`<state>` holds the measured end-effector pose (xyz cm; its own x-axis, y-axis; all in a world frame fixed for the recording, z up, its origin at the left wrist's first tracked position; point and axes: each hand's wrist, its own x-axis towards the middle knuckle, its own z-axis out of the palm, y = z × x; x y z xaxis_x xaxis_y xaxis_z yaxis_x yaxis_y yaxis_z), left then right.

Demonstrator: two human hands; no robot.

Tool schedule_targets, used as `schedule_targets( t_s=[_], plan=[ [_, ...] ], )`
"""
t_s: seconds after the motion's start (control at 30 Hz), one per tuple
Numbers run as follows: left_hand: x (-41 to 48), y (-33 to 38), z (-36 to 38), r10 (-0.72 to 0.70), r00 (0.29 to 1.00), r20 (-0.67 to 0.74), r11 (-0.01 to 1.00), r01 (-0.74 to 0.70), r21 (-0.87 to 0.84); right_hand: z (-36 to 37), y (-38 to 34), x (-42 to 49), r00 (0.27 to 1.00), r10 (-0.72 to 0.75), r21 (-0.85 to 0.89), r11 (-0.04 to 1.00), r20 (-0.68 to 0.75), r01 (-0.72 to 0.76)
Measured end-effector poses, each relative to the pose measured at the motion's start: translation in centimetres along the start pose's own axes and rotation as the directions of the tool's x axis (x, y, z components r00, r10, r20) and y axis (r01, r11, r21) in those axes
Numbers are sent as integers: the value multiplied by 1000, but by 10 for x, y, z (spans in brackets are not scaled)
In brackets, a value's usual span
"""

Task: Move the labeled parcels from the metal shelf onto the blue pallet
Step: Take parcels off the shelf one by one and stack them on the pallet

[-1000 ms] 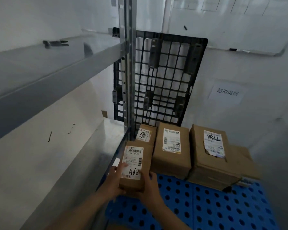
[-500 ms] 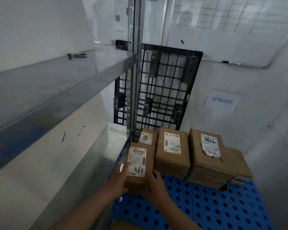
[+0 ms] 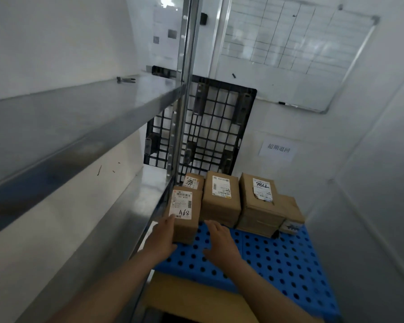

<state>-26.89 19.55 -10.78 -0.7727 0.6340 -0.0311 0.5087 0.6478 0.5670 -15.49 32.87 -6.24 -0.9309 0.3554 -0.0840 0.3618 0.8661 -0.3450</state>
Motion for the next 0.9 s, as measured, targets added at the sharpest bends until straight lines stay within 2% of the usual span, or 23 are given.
schedule_targets(
  t_s=[0.2, 0.33, 0.47, 0.77, 0.9],
  plan=[
    [-47, 16, -15, -75, 994, -74, 997, 77, 15, -11, -8, -20, 993, -116, -28, 993, 12, 116],
    [-81, 28, -26, -220, 968, -123, 971, 229, 73, -15, -11, -31, 973, -228, -25, 973, 23, 229],
    [-132, 51, -28, -337, 917, -213, 933, 356, 56, -19, -10, -53, 932, -359, -43, 931, 55, 362],
    [-280, 78, -25, -577, 699, -422, 779, 627, -27, -2, -71, -137, 745, -652, 44, 756, 142, 653],
    [-363, 81, -35, -657, 566, -498, 662, 749, -24, 9, -111, -185, 620, -770, 91, 635, 152, 767]
  ],
)
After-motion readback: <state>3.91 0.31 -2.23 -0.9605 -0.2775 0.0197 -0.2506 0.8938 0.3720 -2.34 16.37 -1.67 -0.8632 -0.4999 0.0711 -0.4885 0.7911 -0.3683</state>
